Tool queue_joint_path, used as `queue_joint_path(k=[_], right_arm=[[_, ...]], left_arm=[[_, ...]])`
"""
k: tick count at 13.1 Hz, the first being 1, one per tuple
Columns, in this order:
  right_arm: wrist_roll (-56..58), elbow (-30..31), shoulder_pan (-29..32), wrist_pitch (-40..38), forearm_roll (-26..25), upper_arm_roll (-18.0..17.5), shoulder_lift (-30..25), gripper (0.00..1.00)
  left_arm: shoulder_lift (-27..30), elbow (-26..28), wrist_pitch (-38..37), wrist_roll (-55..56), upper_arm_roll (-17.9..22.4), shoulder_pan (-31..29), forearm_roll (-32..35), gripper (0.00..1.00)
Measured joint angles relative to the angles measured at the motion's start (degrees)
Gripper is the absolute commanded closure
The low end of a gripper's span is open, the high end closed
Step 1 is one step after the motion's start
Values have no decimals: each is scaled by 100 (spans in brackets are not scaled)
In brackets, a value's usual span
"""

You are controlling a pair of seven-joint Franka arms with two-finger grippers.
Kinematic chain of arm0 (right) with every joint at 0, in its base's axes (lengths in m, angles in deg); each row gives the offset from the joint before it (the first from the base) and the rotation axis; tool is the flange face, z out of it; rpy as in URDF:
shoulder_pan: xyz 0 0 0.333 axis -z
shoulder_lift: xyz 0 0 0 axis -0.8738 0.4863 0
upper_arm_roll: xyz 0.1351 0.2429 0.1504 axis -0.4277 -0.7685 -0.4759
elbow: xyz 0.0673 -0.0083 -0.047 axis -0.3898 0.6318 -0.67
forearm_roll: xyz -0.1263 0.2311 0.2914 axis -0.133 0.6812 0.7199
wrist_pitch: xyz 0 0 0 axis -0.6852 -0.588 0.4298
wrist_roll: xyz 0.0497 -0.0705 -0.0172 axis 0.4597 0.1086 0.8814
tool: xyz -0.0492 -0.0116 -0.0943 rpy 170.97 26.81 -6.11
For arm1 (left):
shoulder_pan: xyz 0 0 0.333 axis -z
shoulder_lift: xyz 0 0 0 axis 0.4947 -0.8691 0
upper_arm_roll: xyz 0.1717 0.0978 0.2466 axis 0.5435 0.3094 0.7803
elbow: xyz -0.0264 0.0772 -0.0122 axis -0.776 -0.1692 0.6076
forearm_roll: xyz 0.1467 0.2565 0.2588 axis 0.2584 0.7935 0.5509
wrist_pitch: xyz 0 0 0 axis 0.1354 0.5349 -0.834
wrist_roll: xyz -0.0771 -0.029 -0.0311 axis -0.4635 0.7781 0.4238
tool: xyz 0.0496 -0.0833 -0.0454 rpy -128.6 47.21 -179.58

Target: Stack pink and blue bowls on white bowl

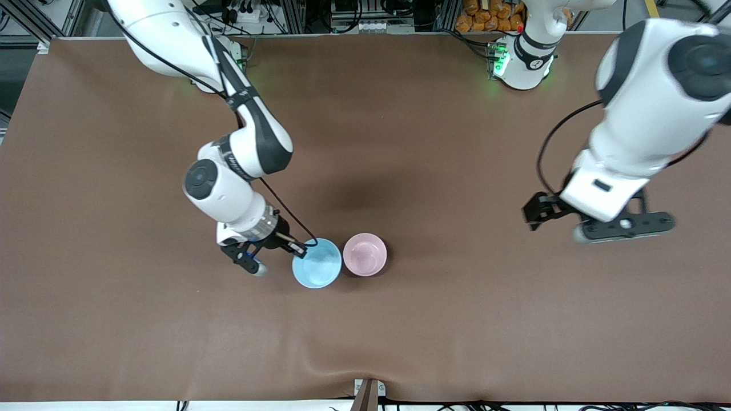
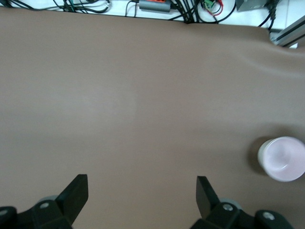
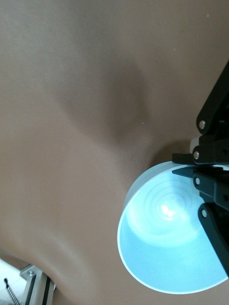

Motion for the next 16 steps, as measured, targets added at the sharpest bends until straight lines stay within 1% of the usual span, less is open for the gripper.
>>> queue_joint_path(k=[1, 3, 5, 8, 10, 13, 15, 16], right_arm=[[-164, 0, -83, 96, -6, 6, 70, 100], [-507, 0, -260, 312, -15, 11, 186, 100], [-910, -5, -413, 420, -24, 15, 282, 100], [-1257, -20, -670, 427, -26, 20, 360, 100], [-1319, -36, -777, 439, -26, 22, 443, 100], [-1325, -74, -837, 547, -125, 35, 591, 100], [-1333, -83, -839, 641, -403, 62, 683, 100], [-1334, -91, -839, 665, -453, 68, 712, 100]], left_arm=[[94, -1, -114, -333, -3, -180, -40, 0], [328, -1, -403, -899, 6, -553, -337, 0], [615, 7, -798, -1221, 10, -797, -502, 0], [1111, 71, -1388, -1533, 152, -813, -517, 0], [1565, 300, -1747, -1623, 338, -796, -716, 0], [2227, 795, -1975, -1907, 600, -751, -895, 0], [2463, 941, -2043, -2041, 679, -751, -897, 0], [2485, 979, -2029, -2049, 690, -751, -897, 0]])
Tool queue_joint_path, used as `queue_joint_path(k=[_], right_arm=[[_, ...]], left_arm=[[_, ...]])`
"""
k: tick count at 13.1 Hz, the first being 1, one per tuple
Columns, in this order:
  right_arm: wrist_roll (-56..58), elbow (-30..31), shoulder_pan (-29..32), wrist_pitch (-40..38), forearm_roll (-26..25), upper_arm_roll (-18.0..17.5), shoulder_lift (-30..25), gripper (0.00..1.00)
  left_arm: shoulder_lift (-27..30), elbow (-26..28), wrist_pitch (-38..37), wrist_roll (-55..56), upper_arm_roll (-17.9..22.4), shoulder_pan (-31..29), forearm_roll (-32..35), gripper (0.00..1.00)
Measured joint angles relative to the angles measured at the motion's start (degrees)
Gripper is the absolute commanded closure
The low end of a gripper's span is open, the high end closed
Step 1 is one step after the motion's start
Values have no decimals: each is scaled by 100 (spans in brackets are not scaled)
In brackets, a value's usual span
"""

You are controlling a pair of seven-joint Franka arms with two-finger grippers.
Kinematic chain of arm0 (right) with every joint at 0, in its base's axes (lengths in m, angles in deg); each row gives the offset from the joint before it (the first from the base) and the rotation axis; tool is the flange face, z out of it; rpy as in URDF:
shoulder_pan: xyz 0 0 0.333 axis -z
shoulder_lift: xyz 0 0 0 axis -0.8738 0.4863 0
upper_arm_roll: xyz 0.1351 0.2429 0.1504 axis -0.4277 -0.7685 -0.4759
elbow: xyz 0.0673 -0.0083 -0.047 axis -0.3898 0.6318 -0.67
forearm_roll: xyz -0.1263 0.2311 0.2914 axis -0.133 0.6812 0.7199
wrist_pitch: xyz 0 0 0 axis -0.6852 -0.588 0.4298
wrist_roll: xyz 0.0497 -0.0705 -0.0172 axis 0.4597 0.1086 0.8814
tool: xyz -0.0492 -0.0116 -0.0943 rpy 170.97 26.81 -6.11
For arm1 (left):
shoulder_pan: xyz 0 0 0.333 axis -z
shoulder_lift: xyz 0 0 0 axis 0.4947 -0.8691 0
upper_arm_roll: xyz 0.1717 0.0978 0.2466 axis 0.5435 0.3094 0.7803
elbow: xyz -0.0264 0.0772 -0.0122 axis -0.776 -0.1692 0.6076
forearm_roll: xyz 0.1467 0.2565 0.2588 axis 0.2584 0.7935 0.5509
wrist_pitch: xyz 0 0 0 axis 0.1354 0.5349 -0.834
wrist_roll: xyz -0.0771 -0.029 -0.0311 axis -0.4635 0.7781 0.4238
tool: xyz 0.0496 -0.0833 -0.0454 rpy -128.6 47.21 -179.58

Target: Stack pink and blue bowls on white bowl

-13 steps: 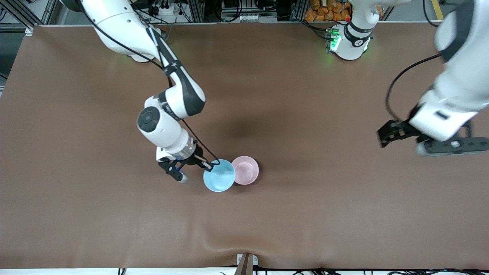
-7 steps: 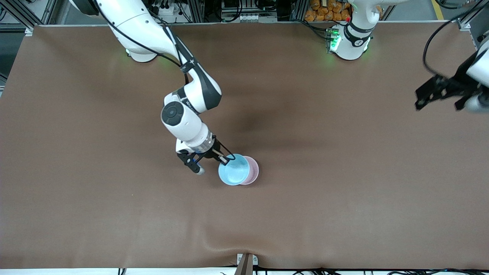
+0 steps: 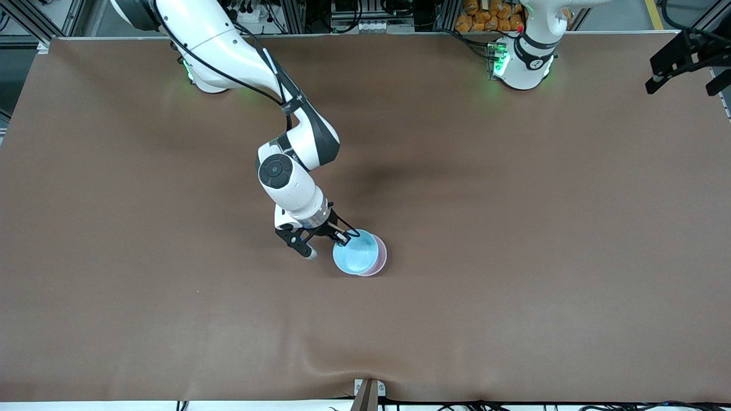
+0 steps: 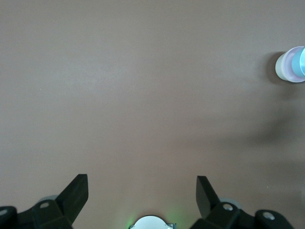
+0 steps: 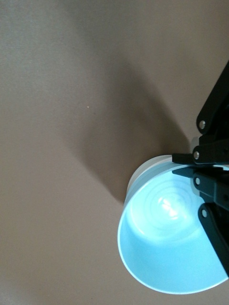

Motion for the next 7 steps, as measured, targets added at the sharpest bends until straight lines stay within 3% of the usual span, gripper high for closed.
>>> queue_joint_path(k=[7], right_arm=[[-135, -186, -55, 2, -7, -2, 88, 100]], left_arm=[[-358, 97, 534, -16, 10, 229, 222, 0]])
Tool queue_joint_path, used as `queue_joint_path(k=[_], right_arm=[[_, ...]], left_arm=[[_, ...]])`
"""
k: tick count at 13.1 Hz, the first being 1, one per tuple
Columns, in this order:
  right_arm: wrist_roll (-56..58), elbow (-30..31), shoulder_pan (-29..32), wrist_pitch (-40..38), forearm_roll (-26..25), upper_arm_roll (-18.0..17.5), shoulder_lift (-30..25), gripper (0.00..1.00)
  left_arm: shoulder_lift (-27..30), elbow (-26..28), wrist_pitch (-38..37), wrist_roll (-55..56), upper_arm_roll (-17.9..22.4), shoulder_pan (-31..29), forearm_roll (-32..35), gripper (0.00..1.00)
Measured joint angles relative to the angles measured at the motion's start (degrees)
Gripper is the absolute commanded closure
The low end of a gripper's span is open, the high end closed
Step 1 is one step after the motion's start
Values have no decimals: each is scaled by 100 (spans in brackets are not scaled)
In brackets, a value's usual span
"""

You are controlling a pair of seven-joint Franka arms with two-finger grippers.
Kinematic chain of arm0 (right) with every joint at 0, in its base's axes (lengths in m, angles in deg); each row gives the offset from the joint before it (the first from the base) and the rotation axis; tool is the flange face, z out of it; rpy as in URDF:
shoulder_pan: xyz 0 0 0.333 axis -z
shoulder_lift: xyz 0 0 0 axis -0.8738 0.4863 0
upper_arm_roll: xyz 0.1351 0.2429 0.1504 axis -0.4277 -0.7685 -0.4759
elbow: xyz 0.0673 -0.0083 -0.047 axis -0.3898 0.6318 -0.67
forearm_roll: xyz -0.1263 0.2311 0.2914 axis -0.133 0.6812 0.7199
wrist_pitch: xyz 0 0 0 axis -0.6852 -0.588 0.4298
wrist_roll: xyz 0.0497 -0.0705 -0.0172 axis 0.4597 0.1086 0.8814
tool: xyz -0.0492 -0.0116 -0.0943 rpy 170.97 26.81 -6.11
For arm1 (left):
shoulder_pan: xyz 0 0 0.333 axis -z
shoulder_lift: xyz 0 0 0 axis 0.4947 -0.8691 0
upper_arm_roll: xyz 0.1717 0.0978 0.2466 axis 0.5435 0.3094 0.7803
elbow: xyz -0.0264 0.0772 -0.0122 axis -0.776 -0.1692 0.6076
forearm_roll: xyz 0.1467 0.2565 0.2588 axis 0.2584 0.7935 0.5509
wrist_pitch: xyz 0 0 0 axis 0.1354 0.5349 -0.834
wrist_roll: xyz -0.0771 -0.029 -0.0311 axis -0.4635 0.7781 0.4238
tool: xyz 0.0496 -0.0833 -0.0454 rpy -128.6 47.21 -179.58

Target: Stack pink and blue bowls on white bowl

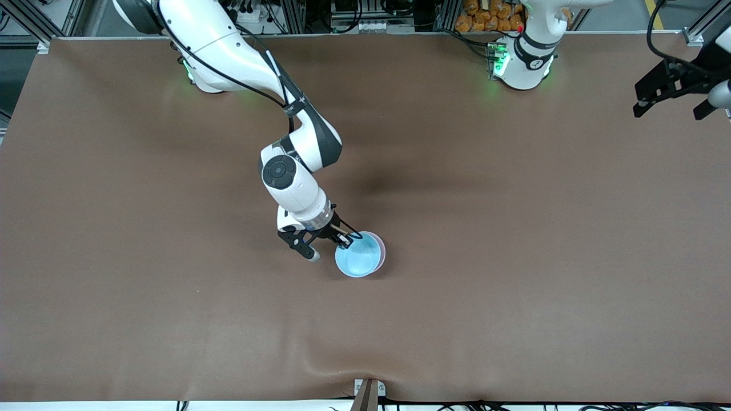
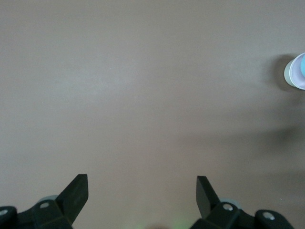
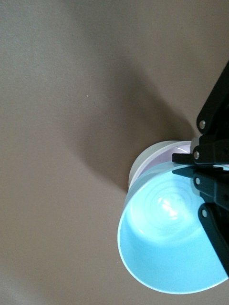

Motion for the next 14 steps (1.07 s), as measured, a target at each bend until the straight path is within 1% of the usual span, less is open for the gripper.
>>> queue_joint_path(k=[5, 6, 7, 9, 11, 14], right_arm=[[-34, 1, -21, -15, -85, 3, 36, 96], [-35, 2, -21, -27, -91, 4, 39, 91], [-36, 3, -21, -37, -93, 5, 42, 72], [-43, 4, -21, -41, -99, 9, 48, 0], [-125, 3, -21, -41, -99, 11, 48, 0], [-240, -16, -23, -33, -115, 59, 47, 0]], left_arm=[[-74, -1, 139, 0, 51, -3, 0, 0], [-81, -1, 139, 0, 105, -6, -41, 0], [-92, -1, 139, 0, 179, -7, -146, 0], [-123, 0, 139, -4, 355, -14, -290, 0], [-159, 0, 143, -6, 435, -18, -291, 0], [-184, 2, 146, -6, 439, -20, -218, 0]])
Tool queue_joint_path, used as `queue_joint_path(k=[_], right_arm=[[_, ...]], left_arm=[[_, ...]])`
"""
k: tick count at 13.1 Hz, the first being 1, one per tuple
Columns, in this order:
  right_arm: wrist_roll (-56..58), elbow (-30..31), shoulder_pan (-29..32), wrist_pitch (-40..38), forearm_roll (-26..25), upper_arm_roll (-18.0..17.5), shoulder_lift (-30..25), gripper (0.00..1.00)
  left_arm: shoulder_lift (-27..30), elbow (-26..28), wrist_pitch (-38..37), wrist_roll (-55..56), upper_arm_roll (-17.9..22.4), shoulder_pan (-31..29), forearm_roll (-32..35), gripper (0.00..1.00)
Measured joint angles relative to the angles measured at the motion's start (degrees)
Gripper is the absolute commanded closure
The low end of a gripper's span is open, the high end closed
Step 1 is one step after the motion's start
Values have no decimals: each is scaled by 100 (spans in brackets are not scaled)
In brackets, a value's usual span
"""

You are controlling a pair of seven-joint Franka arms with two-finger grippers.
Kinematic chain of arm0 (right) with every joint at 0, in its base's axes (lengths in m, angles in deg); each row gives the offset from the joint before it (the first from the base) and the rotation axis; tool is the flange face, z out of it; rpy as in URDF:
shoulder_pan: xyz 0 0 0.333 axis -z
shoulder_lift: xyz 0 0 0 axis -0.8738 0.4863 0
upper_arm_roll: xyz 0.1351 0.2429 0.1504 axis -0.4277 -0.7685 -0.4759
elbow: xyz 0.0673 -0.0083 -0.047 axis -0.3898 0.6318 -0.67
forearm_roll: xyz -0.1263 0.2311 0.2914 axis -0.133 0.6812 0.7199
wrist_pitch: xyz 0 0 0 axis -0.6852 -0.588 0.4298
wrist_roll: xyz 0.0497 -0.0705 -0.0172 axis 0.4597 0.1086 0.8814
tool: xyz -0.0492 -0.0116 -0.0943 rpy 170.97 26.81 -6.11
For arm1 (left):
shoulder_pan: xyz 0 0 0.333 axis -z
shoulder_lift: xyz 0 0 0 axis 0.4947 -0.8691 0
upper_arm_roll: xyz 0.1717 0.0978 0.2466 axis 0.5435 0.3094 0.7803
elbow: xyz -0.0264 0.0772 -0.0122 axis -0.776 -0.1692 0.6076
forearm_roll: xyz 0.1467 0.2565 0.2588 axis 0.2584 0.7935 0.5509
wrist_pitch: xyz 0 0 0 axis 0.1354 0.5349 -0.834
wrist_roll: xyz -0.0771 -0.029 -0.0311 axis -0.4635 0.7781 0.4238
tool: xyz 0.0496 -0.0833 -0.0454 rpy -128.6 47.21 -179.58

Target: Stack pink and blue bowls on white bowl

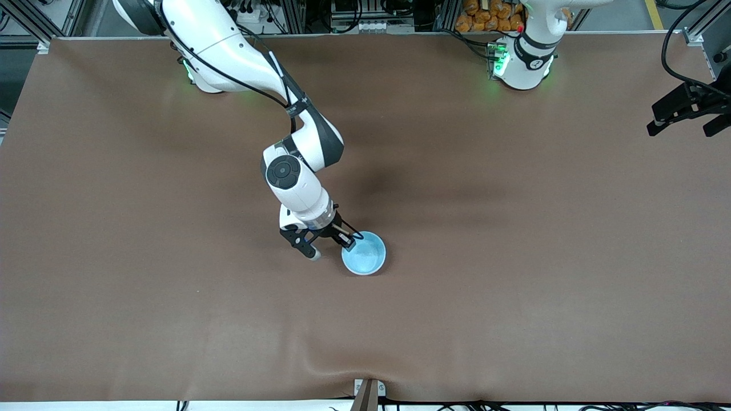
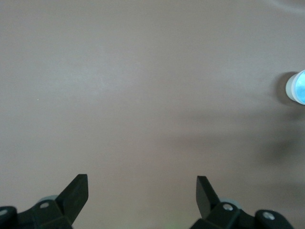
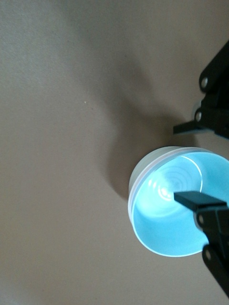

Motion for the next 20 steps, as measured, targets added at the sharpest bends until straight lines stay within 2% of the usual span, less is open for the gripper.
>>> queue_joint_path(k=[2, 3, 4, 6, 10, 15, 20], right_arm=[[-2, -51, -1, -119, -257, 188, -55, 0], [26, -90, 1, -341, -561, 330, -135, 0], [118, -128, 12, -739, -881, 484, -275, 0], [867, -161, 136, -1791, -1117, 723, -694, 0], [2752, -91, 933, -3196, -1129, 803, -1559, 0], [4985, 975, 1947, -3615, -1070, 815, -2965, 0], [6895, 1132, 3053, -4700, -736, 793, -4007, 0]], left_arm=[[-31, 7, 0, 0, 0, -2, 24, 0], [-46, 8, 0, 0, 0, -2, 24, 0], [-54, 8, 0, 0, 0, -2, 24, 0], [-60, 8, 0, 0, -2, 1, 24, 0], [-61, 8, 0, 44, -32, 21, 24, 0], [-62, 9, -2, 104, -39, 23, 24, 0], [-66, 9, -2, 104, -42, 31, 49, 0]])
